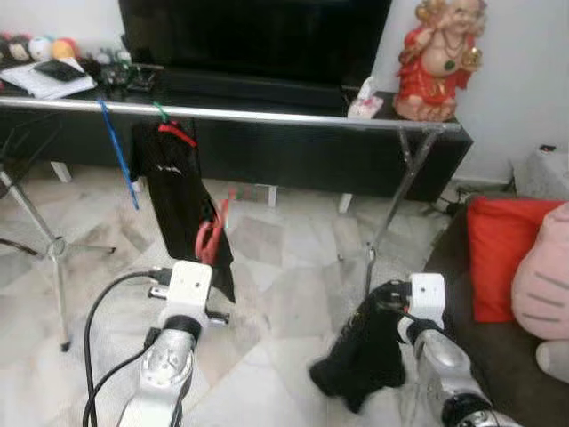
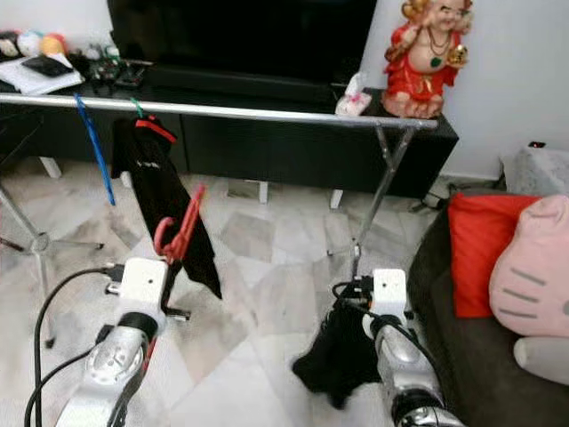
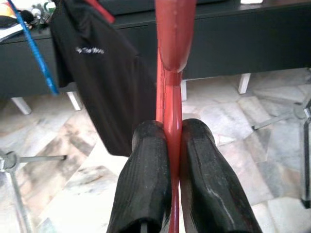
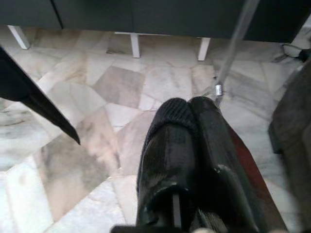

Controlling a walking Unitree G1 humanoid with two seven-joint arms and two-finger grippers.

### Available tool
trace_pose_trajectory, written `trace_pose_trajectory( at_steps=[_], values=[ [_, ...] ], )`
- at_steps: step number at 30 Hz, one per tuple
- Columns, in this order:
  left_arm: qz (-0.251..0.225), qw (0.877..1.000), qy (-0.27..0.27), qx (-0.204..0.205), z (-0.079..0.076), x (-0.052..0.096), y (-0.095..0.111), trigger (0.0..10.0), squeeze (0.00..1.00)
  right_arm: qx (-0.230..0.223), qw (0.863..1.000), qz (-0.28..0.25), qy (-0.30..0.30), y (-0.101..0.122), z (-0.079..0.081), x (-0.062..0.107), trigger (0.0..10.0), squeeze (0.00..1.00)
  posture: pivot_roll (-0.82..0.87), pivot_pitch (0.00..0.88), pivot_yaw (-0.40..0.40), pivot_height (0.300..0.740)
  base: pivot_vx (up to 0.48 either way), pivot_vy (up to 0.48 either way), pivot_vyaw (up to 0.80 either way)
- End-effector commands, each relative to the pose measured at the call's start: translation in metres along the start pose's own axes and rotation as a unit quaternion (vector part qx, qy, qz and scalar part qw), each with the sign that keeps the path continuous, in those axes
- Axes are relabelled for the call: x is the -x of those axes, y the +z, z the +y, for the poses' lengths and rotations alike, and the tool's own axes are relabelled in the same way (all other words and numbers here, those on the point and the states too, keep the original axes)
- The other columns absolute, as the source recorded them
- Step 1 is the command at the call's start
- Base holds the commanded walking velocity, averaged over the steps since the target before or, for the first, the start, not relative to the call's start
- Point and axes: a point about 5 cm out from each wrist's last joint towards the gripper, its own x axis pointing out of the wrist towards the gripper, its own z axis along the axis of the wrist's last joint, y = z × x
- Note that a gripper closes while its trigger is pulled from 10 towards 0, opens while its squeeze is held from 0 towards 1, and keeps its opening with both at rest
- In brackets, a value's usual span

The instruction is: Hang hanger

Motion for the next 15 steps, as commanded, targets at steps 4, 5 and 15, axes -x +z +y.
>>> trace_pose_trajectory(
  at_steps=[4, 5, 15],
  values=[
    [-0.01, 1.0, -0.013, 0.006, -0.0074, -0.0006, 0.0063, 10.0, 0.0, 0.01, 1.0, -0.014, -0.007, 0.0085, -0.0066, -0.0017, 10.0, 0.0, 0.07, 0.0, -0.076, 0.716, 0.0, 0.33, 0.0],
    [-0.01, 1.0, -0.013, 0.006, -0.0073, -0.0006, 0.0064, 10.0, 0.0, 0.01, 1.0, -0.014, -0.007, 0.0085, -0.0066, -0.0018, 10.0, 0.0, 0.07, 0.0, -0.076, 0.716, 0.0, 0.33, 0.0],
    [-0.011, 1.0, -0.012, 0.007, -0.0077, -0.0009, 0.0072, 10.0, 0.0, 0.012, 1.0, -0.013, -0.005, 0.0087, -0.006, -0.0021, 10.0, 0.0, 0.07, 0.0, -0.077, 0.716, 0.0, 0.331, 0.0]
  ],
)
